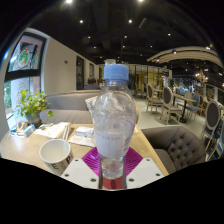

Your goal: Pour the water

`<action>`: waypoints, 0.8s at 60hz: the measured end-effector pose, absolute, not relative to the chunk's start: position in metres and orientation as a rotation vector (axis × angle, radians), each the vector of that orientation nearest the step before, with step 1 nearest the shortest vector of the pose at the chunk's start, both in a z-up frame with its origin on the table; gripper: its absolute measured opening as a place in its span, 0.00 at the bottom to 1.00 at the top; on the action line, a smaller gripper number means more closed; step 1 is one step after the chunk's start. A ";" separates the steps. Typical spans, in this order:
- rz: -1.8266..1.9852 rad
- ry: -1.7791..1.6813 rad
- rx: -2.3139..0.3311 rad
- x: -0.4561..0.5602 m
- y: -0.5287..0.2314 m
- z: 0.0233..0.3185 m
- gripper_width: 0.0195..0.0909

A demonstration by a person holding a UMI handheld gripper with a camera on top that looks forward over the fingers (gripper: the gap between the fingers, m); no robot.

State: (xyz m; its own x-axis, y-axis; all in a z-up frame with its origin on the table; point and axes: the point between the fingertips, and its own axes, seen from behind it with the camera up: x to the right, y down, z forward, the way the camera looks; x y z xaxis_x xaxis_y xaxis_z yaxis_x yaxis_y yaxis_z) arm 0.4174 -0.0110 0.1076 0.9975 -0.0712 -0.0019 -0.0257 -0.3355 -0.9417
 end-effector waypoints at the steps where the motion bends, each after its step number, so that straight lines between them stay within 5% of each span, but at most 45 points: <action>1: -0.047 0.068 -1.917 0.419 -0.012 0.102 0.09; 20: -0.068 0.070 -1.972 0.424 -0.008 0.031 0.10; 30: -0.056 0.105 -1.941 0.425 -0.006 0.033 0.17; 40: -0.058 0.135 -1.993 0.426 -0.011 0.030 0.40; 48: 0.003 0.186 -2.069 0.420 -0.030 0.027 0.95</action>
State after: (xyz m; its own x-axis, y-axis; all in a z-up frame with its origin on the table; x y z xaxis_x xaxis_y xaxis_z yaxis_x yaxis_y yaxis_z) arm 0.4203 -0.0300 0.0267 0.9881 -0.1311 -0.0802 -0.1335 -0.4736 -0.8705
